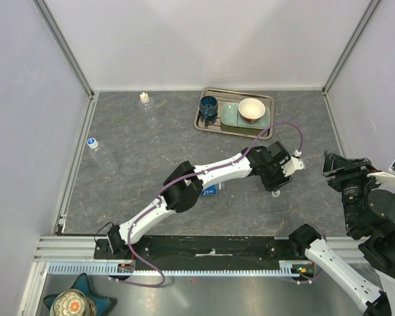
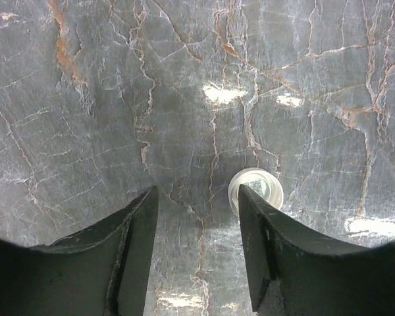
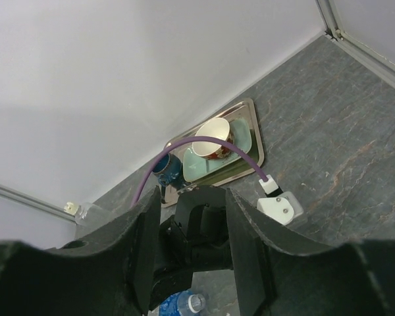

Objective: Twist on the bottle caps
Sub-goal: Pick up the bottle cap from the center of the board.

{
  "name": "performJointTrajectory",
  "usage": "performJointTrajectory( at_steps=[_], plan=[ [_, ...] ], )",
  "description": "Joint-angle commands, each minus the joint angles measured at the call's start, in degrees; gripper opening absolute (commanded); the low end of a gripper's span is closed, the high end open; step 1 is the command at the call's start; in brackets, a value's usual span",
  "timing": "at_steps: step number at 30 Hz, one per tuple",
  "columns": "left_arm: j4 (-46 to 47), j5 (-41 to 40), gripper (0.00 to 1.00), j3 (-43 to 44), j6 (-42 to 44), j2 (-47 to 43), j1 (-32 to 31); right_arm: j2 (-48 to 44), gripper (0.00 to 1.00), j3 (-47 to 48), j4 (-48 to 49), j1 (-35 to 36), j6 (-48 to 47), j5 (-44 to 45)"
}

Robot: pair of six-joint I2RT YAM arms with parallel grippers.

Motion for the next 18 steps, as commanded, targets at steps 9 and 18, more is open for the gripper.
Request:
performJointTrajectory(
  at_steps=[9, 18],
  plan=[
    [-0.2, 2.9, 0.02, -0.8, -2.3, 0.1, -0.2, 1.0, 0.48, 1.0, 0.1, 0.0, -0.6, -0.5],
    [-2.9, 12.0, 0.02, -6.7, -7.1, -11.8, 6.3, 2.5, 0.47, -0.7, 11.7, 0.0, -14.2, -9.3]
  ],
)
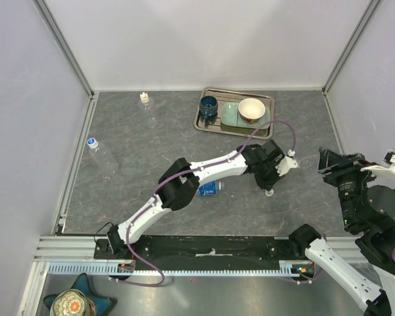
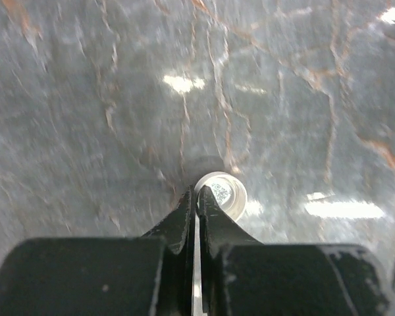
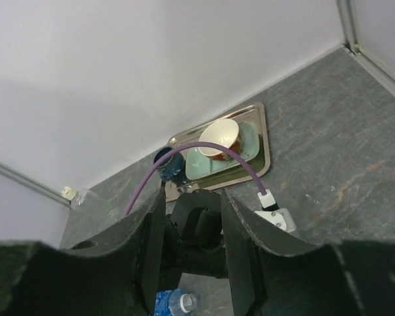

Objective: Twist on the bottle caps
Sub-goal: Pick up the bottle cap from the center of the board.

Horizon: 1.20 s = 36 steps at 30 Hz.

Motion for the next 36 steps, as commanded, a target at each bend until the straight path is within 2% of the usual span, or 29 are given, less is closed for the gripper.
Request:
performJointTrajectory(
  at_steps=[1, 3, 4, 6, 7, 8, 9, 10, 11, 12, 13, 14, 16, 17, 19, 20, 22, 25, 30, 36],
  plan=[
    [-2.9, 11.8, 0.02, -2.2, -8.6, -13.2, 6.8, 0.9, 0.48, -1.5, 12.0, 0.0, -12.6, -11.5],
    [-1.5, 17.4, 0.02, -3.5, -13.2, -17.0, 12.8, 0.6, 0.52, -4.9, 19.1, -0.1, -20.4, -16.9],
    [-0.7, 23.8, 0.02, -4.0, -17.6, -20.8, 14.8, 0.7, 0.62, -5.9, 21.3, 0.0, -22.7, -19.5],
    [3.5, 29.2, 0.02, -7.4, -22.1, -24.8, 20.4, 2.5, 0.77, -7.5, 26.1, 0.0, -27.6, -25.4],
    [5.7, 34.5, 0.02, -9.0, -26.8, -26.8, 22.0, 3.5, 0.86, -7.6, 27.2, 0.0, -29.1, -27.2],
    [8.0, 38.1, 0.02, -10.8, -29.9, -30.4, 23.5, 6.2, 0.89, -7.5, 29.1, 0.0, -30.5, -30.6],
    [15.3, 41.4, 0.02, -14.6, -33.6, -32.1, 26.3, 7.5, 0.92, -7.1, 30.0, -0.1, -33.4, -33.5],
    [20.2, 47.5, 0.02, -17.2, -43.7, -33.6, 27.7, 8.7, 0.95, -7.2, 31.2, 0.0, -35.0, -35.8],
    [29.3, 50.5, 0.02, -20.6, -51.2, -37.2, 28.9, 10.5, 0.97, -7.3, 34.4, 0.0, -36.3, -38.1],
    [40.6, 52.7, 0.02, -29.5, -60.6, -38.7, 31.1, 10.9, 0.98, -8.6, 36.8, 0.0, -37.2, -43.0],
    [66.5, 54.2, 0.02, -33.7, -81.2, -39.9, 32.1, 11.2, 0.98, -9.9, 39.5, 0.0, -40.9, -44.8],
    [77.1, 53.9, 0.02, -37.1, -90.4, -40.6, 33.0, 11.5, 0.98, -11.4, 46.2, -0.1, -41.9, -46.8],
    [91.6, 51.5, 0.02, -42.5, -104.6, -41.7, 34.6, 12.2, 0.97, -15.7, 52.7, 0.0, -44.9, -52.1],
    [92.7, 50.5, 0.02, -44.0, -106.0, -42.6, 35.1, 14.1, 0.96, -16.4, 56.9, 0.0, -45.5, -53.3],
    [96.5, 47.7, 0.02, -48.0, -111.0, -45.2, 36.0, 16.8, 0.94, -16.5, 59.4, 0.0, -46.4, -57.1],
    [102.7, 46.8, 0.02, -48.9, -113.5, -45.8, 36.1, 19.2, 0.93, -16.3, 62.0, 0.0, -46.7, -58.3],
    [106.4, 43.7, 0.02, -51.2, -118.3, -47.4, 36.1, 21.2, 0.91, -16.2, 65.6, 0.1, -46.5, -62.0],
    [110.7, 41.0, 0.02, -52.8, -121.2, -49.0, 35.9, 24.0, 0.88, -15.9, 71.4, 0.2, -45.4, -63.6],
    [113.9, 39.2, 0.02, -53.8, -122.8, -49.7, 35.0, 26.8, 0.85, -15.0, 72.7, 0.7, -45.1, -67.5],
    [113.4, 38.0, 0.02, -56.2, -121.7, -49.2, 34.1, 29.4, 0.8, -14.7, 75.8, 3.0, -45.3, -65.0]
  ],
)
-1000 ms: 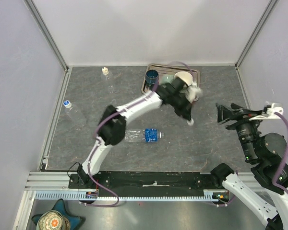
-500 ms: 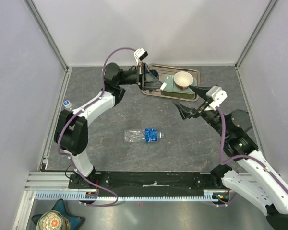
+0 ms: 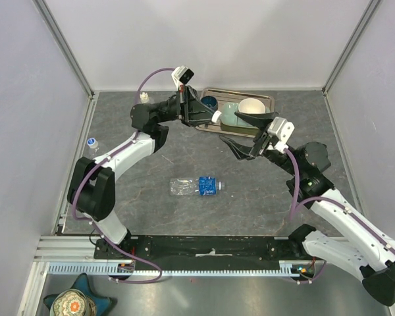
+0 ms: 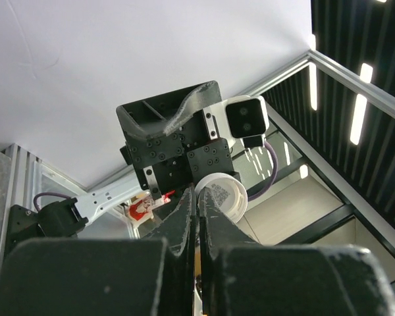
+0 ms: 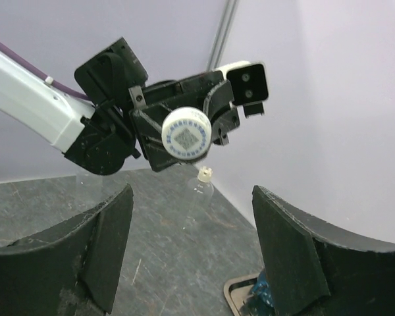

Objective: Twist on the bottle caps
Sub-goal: Pick up the bottle cap from the center of the board.

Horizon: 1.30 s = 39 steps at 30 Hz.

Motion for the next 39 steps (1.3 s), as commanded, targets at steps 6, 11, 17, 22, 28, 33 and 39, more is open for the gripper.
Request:
performJointTrajectory(
  at_steps=[6, 11, 17, 22, 28, 33, 39],
  plan=[
    [4.0, -1.8, 0.02, -3.1, -0.9, -1.0, -1.5, 4.4, 0.76, 2.4, 8.4, 4.3, -1.9, 1.9],
    [3.9, -1.8, 0.02, -3.5, -0.3, -0.9, -1.5, 5.3, 0.72, 2.7, 9.8, 5.1, -2.1, 3.6],
    [3.8, -1.8, 0.02, -4.3, -0.1, -0.7, -1.5, 4.6, 0.62, 2.8, 10.3, 5.2, -2.5, 5.3],
    [3.4, -1.8, 0.02, -4.3, 0.1, -0.6, -1.5, 5.2, 0.54, 3.4, 9.8, 5.2, -1.9, 5.2],
    [3.3, -1.8, 0.02, -4.7, 0.2, -1.0, -1.6, 6.1, 0.46, 3.9, 10.1, 5.2, -1.2, 4.4],
    [3.6, -2.2, 0.02, -4.7, -0.2, -1.1, -1.6, 7.3, 0.45, 4.2, 10.6, 5.2, 0.4, 3.3],
    [4.3, -2.5, 0.02, -4.9, -1.1, -1.2, -1.7, 7.9, 0.39, 4.2, 11.6, 5.2, 1.5, 3.4]
  ],
)
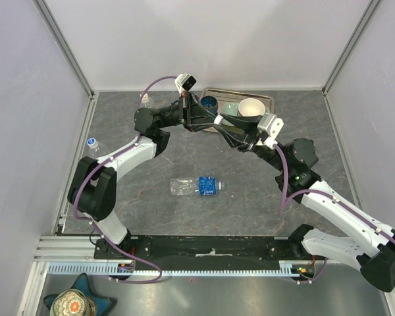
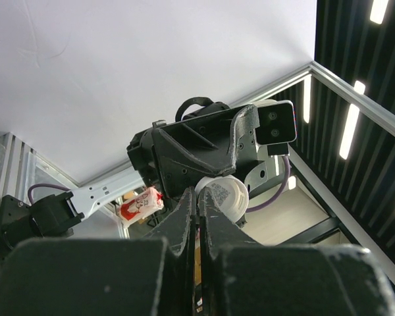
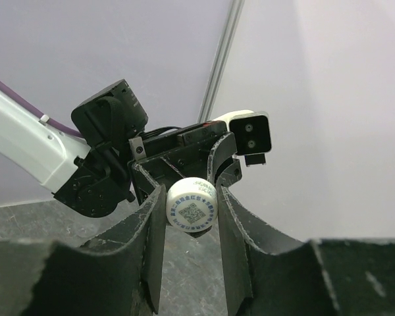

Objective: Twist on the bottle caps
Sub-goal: Pick up the bottle cap from the center of the board.

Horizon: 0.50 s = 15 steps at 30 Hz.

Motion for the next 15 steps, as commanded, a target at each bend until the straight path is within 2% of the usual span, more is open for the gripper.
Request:
performJointTrajectory(
  at_steps=[1, 9, 10, 13, 15],
  plan=[
    [3.9, -1.2, 0.02, -0.2, -0.9, -1.1, -0.4, 0.5, 0.38, 2.4, 3.0, 0.1, 1.7, -0.7],
    [5.3, -1.9, 0.02, -0.1, -2.1, -1.1, -0.4, 0.9, 0.29, 2.0, 3.4, 0.1, 3.5, -0.1],
    [4.6, -1.9, 0.05, 0.0, -1.8, -1.1, -0.4, 1.0, 0.28, 2.0, 3.2, 0.0, 4.1, -0.1],
    [1.0, 0.2, 0.31, 0.3, 1.0, -1.2, -0.2, 0.6, 0.25, 2.7, 1.1, 0.1, 4.1, 0.3],
    [-2.1, 3.2, 0.41, 1.4, 4.9, -1.4, 0.7, 0.1, 0.22, 3.2, -0.6, 0.1, 3.9, 0.6]
  ],
)
